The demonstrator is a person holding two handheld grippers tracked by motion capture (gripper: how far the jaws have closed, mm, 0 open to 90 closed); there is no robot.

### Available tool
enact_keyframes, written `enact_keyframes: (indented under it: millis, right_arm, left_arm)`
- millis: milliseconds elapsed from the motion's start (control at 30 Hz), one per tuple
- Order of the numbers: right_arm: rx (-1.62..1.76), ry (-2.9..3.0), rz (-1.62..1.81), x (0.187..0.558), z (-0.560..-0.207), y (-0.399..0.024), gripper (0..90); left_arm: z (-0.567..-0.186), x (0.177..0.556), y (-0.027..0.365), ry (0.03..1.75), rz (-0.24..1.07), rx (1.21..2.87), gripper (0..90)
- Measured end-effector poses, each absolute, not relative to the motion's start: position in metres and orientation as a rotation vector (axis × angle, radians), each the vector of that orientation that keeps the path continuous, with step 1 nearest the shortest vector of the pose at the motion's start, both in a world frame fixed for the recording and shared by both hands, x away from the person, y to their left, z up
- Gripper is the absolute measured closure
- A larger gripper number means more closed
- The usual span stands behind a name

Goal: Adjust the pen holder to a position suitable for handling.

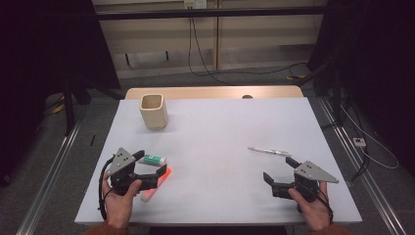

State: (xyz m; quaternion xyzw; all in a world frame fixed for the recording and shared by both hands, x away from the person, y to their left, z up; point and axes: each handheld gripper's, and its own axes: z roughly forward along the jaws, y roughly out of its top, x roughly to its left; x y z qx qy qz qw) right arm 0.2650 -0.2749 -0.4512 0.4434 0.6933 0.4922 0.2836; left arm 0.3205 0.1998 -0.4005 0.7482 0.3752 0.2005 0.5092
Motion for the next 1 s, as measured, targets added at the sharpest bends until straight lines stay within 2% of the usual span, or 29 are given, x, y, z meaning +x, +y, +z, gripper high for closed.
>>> enact_keyframes:
  millis: [500, 767, 800, 1000]
  right_arm:
    - [1.173, 1.878, 1.315, 0.266, -0.452, -0.272, 4.0]
    - [1.175, 1.887, 1.317, 0.266, -0.452, -0.271, 4.0]
    - [1.17, 1.892, 1.313, 0.266, -0.452, -0.271, 4.0]
    - [1.168, 1.894, 1.312, 0.266, -0.452, -0.27, 4.0]
  left_arm:
    - [-0.384, 0.367, 0.207, 0.947, 0.452, 1.816, 9.2]
    - [-0.376, 0.392, 0.205, 0.949, 0.529, 1.841, 10.8]
    - [-0.374, 0.395, 0.206, 0.955, 0.52, 1.839, 15.6]
    - [-0.364, 0.416, 0.212, 1.021, 0.532, 1.78, 13.8]
